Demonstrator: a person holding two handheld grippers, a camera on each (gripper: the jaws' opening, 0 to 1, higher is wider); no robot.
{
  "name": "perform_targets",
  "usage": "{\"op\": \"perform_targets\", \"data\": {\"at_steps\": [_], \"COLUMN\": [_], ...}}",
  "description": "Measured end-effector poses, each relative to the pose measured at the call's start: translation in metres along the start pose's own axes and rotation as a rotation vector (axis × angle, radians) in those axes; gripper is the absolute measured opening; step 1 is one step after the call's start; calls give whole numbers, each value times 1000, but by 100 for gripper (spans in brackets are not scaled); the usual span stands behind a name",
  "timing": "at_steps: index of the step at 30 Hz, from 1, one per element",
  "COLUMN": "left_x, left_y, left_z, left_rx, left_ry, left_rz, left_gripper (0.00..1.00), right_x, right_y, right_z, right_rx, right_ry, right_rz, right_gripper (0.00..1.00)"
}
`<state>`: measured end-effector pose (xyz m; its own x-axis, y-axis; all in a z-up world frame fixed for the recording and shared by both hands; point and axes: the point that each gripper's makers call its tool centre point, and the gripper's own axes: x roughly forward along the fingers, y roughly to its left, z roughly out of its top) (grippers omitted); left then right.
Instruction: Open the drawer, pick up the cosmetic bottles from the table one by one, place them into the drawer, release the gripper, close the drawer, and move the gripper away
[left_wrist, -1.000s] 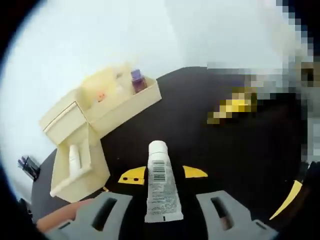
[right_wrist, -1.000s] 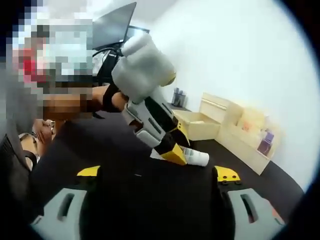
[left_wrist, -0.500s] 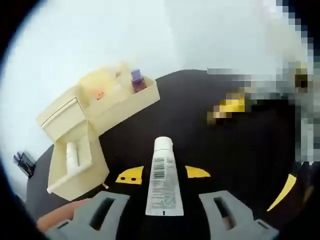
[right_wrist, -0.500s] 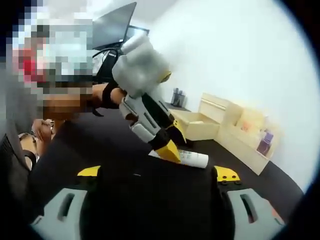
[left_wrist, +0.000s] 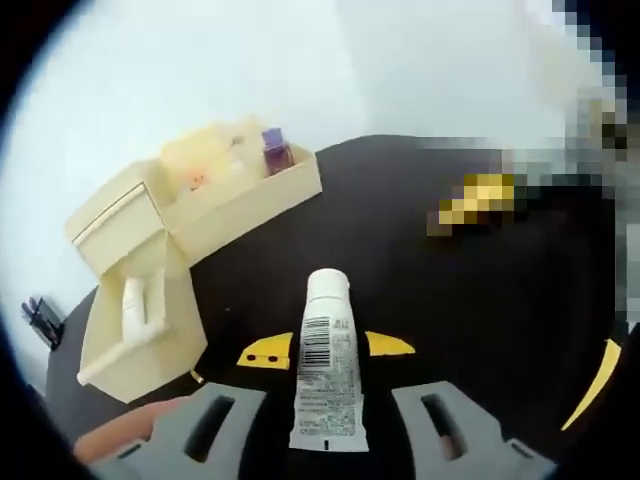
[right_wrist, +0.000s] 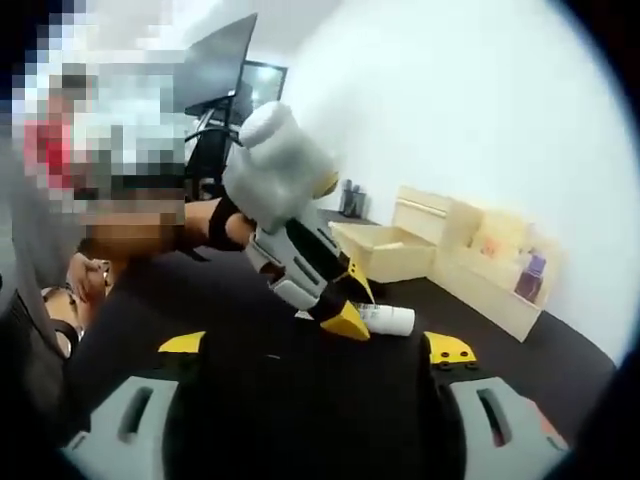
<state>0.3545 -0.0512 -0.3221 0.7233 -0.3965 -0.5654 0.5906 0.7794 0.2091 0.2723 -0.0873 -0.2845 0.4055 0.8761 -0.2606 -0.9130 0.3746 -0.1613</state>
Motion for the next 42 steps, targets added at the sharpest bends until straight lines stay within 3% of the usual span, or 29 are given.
{"op": "perform_targets", "data": {"at_steps": [5, 7, 8, 9, 10, 13, 16, 20, 23, 31, 34, 42], "left_x": [-7, -12, -17, -23, -26, -28, -28, -23, -19, 3, 10, 6], "left_y": [3, 8, 12, 11, 15, 15, 9, 0, -7, -9, -10, -6], "left_z": [2, 10, 16, 22, 22, 13, 10, 10, 11, 13, 5, 4], "left_rx": [-12, -48, -80, -103, -92, -5, -18, 30, 18, 53, 73, 49], "left_ry": [-19, -76, -114, -145, -127, -83, -72, -77, -87, -96, -76, -85], "left_rz": [16, 20, 4, -22, -10, 25, -17, -66, -118, -125, -131, -123], "left_gripper": [16, 9, 0, 0, 0, 4, 14, 28, 28, 26, 24, 20], "right_x": [-4, -8, -11, -14, -15, -18, -17, -14, -12, -11, -11, -11], "right_y": [-1, -2, -3, -6, -9, -17, -19, -14, -13, -12, -12, -12], "right_z": [12, 24, 30, 34, 36, 34, 32, 28, 26, 22, 20, 18], "right_rx": [65, 112, 139, 170, 195, 200, 204, 201, 196, 203, 206, 231], "right_ry": [-61, -127, -157, -178, -190, -191, -187, -179, -172, -165, -161, -167], "right_rz": [34, 56, 68, 69, 66, 48, 39, 47, 50, 54, 53, 59], "right_gripper": [77, 75, 74, 74, 74, 72, 71, 71, 71, 71, 71, 69]}}
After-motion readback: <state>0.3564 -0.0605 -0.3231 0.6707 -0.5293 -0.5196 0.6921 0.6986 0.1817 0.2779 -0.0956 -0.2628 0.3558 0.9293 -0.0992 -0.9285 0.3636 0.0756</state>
